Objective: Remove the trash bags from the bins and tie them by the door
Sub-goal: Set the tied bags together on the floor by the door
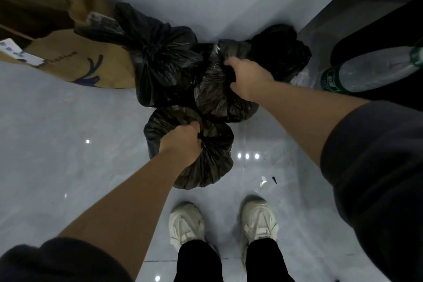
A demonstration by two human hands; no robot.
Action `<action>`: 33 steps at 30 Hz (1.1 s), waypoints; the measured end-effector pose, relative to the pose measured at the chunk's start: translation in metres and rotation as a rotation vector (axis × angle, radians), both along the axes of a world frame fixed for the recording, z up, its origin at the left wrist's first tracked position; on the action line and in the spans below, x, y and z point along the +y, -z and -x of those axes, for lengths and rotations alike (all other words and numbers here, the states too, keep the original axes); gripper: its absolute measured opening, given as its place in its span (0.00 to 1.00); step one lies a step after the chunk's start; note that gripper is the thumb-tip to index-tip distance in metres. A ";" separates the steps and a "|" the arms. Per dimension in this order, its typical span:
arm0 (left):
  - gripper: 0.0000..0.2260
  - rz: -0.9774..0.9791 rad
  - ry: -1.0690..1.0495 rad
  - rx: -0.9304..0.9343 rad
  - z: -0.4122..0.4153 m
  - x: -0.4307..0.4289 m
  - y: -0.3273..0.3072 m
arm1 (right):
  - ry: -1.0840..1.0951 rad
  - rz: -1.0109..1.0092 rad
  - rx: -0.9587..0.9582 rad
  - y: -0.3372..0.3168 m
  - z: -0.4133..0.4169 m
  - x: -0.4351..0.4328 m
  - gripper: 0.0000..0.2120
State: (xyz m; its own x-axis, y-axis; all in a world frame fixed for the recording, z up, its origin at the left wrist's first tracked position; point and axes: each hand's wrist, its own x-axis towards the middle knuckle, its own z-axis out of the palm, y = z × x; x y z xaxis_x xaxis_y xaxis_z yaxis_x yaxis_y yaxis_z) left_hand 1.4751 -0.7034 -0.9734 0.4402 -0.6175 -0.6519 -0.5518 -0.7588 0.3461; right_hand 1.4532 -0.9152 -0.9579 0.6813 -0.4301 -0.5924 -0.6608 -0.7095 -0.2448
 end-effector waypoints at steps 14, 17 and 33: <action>0.03 0.172 -0.114 0.258 -0.010 -0.007 -0.037 | 0.744 -0.098 -0.275 -0.052 0.036 -0.036 0.09; 0.06 0.254 -0.196 0.142 -0.011 -0.018 -0.038 | 1.061 -0.383 -0.353 -0.053 0.025 -0.039 0.21; 0.03 0.363 -0.240 0.226 0.000 -0.041 -0.016 | 0.594 -0.340 -0.319 -0.020 0.012 -0.036 0.08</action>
State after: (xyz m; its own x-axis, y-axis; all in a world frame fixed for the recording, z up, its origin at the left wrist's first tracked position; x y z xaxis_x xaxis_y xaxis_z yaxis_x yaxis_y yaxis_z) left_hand 1.4755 -0.7441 -0.9576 0.4703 -0.7211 -0.5088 -0.2568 -0.6634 0.7028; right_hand 1.4416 -0.9511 -0.9381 0.5523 -0.6072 -0.5712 -0.7691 -0.1068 -0.6301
